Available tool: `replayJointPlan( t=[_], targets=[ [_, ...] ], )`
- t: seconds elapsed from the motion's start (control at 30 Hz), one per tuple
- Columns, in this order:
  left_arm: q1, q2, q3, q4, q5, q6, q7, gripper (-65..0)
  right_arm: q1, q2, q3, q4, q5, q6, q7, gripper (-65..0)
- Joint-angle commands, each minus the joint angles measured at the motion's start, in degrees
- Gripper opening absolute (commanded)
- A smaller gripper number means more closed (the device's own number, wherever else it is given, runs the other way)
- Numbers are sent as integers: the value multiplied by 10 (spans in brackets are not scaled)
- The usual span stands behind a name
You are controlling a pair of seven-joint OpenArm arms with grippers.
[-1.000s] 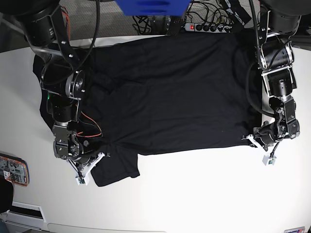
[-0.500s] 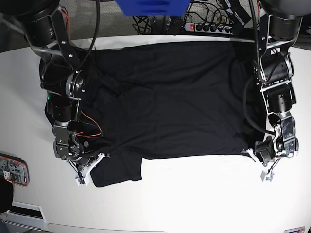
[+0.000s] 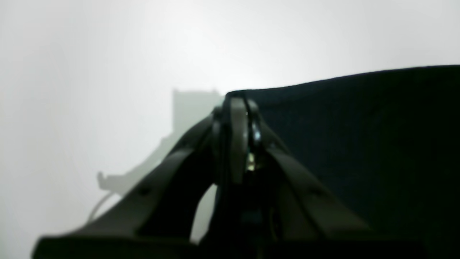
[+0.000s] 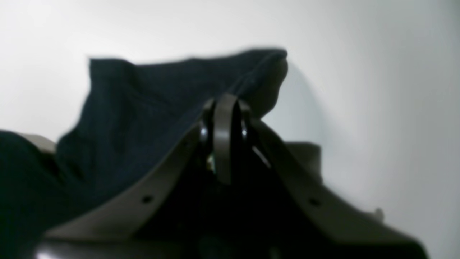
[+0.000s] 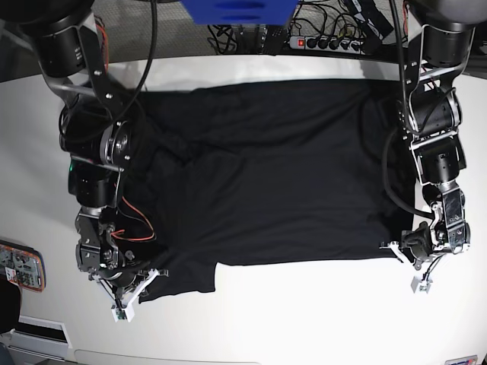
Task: Fold the T-shirt properly
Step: 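Lift the hem with both grippers and fold it over toward the collar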
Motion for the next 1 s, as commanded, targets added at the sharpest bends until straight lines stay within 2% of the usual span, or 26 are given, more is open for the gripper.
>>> replayJointPlan(
  t=[0.0,0.33,0.43,0.63,0.77,0.97],
  targets=[
    [-26,-9,-1,8,-4,3,-25,-650,29,4,-1,13,8,-2,17,-650],
    [-28,-9,-1,10,-8,3,-34,-650,37,4,-1,23,7,-2,17,-650],
    [-29,-9,-1,10,-8,3,-35,-650,37,4,-2,73,6,-2,16,-650],
    [-30,-9,-1,11,-8,3,-54,-650,36,4,-3,154,6,0,-28,-650],
    [-27,-9,-1,13,-8,3,-54,-650,36,4,-40,211,6,0,-48,-650],
    [23,7,-4,127,-5,3,-54,-650,-11,7,-63,252,7,0,-51,-650]
  ],
)
